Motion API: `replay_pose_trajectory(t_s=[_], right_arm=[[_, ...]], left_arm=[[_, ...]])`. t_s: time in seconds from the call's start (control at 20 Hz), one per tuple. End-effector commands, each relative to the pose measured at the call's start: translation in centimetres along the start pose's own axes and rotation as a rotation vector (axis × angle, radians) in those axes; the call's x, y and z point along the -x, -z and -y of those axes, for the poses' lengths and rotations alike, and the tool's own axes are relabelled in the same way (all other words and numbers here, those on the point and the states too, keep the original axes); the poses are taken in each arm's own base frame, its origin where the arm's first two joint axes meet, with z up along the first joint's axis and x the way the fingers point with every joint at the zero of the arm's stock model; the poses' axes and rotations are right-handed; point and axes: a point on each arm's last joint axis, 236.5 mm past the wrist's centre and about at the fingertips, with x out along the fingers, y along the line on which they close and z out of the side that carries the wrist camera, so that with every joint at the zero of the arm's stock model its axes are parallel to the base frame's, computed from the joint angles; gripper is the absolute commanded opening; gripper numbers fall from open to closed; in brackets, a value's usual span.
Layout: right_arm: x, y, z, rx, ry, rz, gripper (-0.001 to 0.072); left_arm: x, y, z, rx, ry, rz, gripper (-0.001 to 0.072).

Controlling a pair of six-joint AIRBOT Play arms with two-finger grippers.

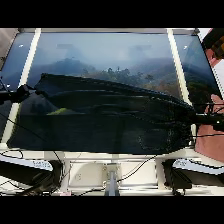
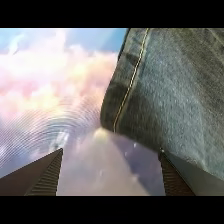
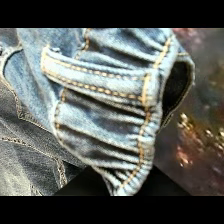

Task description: Fold the clothes and pants, and hang the long-sleeved shirts on hangers.

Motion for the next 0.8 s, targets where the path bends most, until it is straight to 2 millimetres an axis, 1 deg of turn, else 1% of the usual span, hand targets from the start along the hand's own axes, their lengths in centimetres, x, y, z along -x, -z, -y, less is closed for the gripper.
replay_pose_trajectory(t_s=[0.0, 0.05, 0.1, 0.15, 0.3, 0.45, 0.55, 0.6, 0.65, 0.75], right_arm=[[0.0, 0.0, 0.0, -0.001, 0.001, 0.001, 0.0053], [0.0, 0.0, 0.0, 0.0, 0.002, 0.002, 0.0053], [0.0, -0.1, 0.1, -0.001, 0.005, 0.004, 0.0053], [0.0, -0.2, 0.2, -0.001, 0.009, 0.008, 0.0053], [0.0, -0.5, 0.6, -0.009, 0.025, 0.022, 0.0053], [0.0, -0.5, 0.6, -0.017, 0.025, 0.021, 0.0053], [0.0, -0.5, 0.6, -0.018, 0.025, 0.022, 0.0053], [0.0, -0.5, 0.6, -0.019, 0.025, 0.021, 0.0053], [0.0, -0.5, 0.6, -0.019, 0.025, 0.021, 0.0053], [0.0, -0.5, 0.6, -0.02, 0.025, 0.021, 0.0053]], left_arm=[[-1.6, -1.5, -1.1, -0.097, 0.0, 0.08, 0.0692], [-1.5, -2.0, -1.5, -0.125, -0.02, 0.102, 0.069], [-1.5, -2.4, -1.9, -0.145, -0.037, 0.117, 0.0652], [-1.5, -2.4, -1.8, -0.162, -0.036, 0.115, 0.0582], [-2.0, -2.0, -1.2, -0.189, -0.026, 0.101, 0.0547], [-3.0, -0.5, 0.2, -0.214, 0.027, 0.045, 0.0547], [-3.8, 0.6, 1.0, -0.196, 0.075, 0.01, 0.0547], [-4.0, 0.8, 1.6, -0.173, 0.109, 0.007, 0.0547], [-4.2, 0.8, 2.3, -0.17, 0.146, 0.015, 0.0547], [-4.1, 0.1, 3.9, -0.164, 0.217, 0.052, 0.0534]])
